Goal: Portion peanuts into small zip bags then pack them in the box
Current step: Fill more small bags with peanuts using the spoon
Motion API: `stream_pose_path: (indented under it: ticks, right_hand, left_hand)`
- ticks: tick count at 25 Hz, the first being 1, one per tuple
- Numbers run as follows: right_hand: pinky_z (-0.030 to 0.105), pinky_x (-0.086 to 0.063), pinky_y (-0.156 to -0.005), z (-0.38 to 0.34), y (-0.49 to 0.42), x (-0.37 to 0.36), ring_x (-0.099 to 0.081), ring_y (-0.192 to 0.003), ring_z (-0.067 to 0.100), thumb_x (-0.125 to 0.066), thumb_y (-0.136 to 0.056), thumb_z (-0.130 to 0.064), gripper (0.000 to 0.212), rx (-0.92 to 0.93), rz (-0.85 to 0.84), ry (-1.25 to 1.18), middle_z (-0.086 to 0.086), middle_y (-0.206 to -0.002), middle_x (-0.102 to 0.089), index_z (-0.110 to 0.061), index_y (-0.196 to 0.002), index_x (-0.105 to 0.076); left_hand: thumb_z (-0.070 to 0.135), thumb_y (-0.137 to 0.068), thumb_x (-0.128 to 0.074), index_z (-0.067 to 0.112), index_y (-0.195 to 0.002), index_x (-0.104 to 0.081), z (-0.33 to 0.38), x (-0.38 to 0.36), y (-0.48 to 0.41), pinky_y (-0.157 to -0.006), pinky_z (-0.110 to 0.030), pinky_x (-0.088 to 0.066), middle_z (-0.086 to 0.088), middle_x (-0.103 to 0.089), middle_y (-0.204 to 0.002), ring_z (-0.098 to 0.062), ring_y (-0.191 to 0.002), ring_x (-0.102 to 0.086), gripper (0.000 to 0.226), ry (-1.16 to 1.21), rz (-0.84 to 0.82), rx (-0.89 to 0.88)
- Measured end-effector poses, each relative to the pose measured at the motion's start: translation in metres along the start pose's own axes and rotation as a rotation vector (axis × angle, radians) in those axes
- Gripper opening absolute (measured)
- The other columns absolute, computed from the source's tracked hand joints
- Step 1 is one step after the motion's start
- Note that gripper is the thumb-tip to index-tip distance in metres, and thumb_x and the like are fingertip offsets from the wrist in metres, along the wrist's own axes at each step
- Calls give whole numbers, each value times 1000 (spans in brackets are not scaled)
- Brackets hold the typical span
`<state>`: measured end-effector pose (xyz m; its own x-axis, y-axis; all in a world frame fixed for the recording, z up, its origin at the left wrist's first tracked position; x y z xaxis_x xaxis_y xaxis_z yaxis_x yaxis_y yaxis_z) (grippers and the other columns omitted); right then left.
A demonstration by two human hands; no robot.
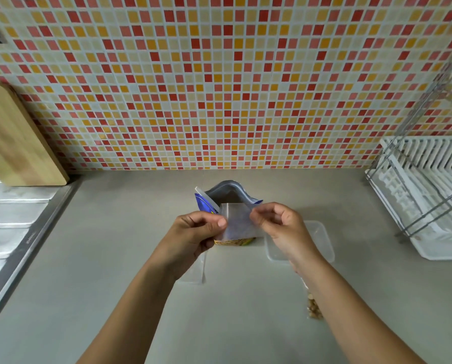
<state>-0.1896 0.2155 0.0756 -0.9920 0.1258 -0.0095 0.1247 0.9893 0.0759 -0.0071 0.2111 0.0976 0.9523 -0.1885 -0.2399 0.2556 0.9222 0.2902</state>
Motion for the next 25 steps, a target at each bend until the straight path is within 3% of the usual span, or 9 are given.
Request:
stream_pose_path:
  ticks: [4,7,9,12,14,16,18,21,25]
  right_hand:
    - [12,-47,-63,4,-4,-10,-64,-70,0,-65,-84,-12,9,-93,-63,-74,-10,-73,-72,-19,-83,-69]
    - [16,-51,-72,4,-8,-9,-65,-77,4,-61,-88,-14,12,-63,-61,-40,-6,-83,-72,-21,-88,-70]
    - [14,-50,-69,-1,-8,-3,-63,-71,4,-61,-88,-12,11,-40,-36,-55,-4,-78,-70,-20,-90,-69]
    - [11,-47,-55,-10,-7,1,-63,-59,2,-61,-87,-10,9,-100,-32,-193,-4,-68,-66,-12,-95,-63]
    - [11,-51,-68,-13,-4,2,-64,-74,-3,-61,-88,-21,17,-28,35,-6,-7,-89,-65,-16,-105,-58]
    - [6,-39,-94,-24,2,2,-50,-108,-8,-63,-83,-43,49,309,89,504,-15,-120,-51,-22,-125,-48]
    - [8,-27,-104,-31,6,-9,-36,-126,-1,-66,-74,-58,77,561,-74,784,-12,-138,-41,-23,-137,-39]
    - [19,-26,-107,-26,3,-23,-36,-131,7,-74,-65,-61,91,593,-185,923,-8,-144,-42,-24,-140,-38]
    - [33,-41,-101,-20,-1,-27,-49,-122,17,-73,-65,-59,81,620,-122,886,-1,-133,-56,-20,-133,-50]
  left_hand:
    - [13,-72,-58,11,-57,-69,-4,-10,-1,-48,-11,-44,-1,-54,-51,-5,-47,-49,18,286,-92,87]
    - [9,-82,-57,9,-65,-68,0,-9,-3,-48,-11,-44,-3,-56,-57,-6,-50,-49,20,316,-44,80]
    - [3,-87,-58,8,-72,-67,4,0,-5,-48,-12,-44,-4,-58,-60,-9,-53,-50,18,-4,113,-15]
    - [11,-85,-62,10,-80,-69,11,8,-8,-50,-9,-44,-1,-64,-63,-3,-53,-56,10,-562,286,-164]
    - [12,-86,-61,13,-82,-70,13,9,-9,-49,-7,-43,1,-65,-65,2,-51,-57,11,-624,288,-184]
    - [12,-88,-60,13,-85,-71,17,8,-8,-48,-5,-42,2,-65,-67,5,-51,-56,12,-628,287,-192]
    - [12,-87,-61,10,-85,-72,20,6,-8,-46,-4,-39,1,-64,-66,4,-49,-56,11,-594,284,-195]
    - [11,-86,-62,10,-81,-72,23,1,-5,-49,-4,-41,2,-64,-64,0,-52,-57,11,-562,253,-184]
    - [9,-83,-62,14,-75,-71,25,-2,-4,-55,-8,-45,1,-66,-64,-3,-54,-57,13,-602,255,-205]
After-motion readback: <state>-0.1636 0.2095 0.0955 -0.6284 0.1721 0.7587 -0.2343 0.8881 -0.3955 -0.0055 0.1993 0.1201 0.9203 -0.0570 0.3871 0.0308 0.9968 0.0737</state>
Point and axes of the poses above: each hand's wrist, its own y-axis away from the middle knuckle, its own x-axis out of the back of the hand, z = x × y, the point moved 2 cm from there along -y, towards the middle knuckle
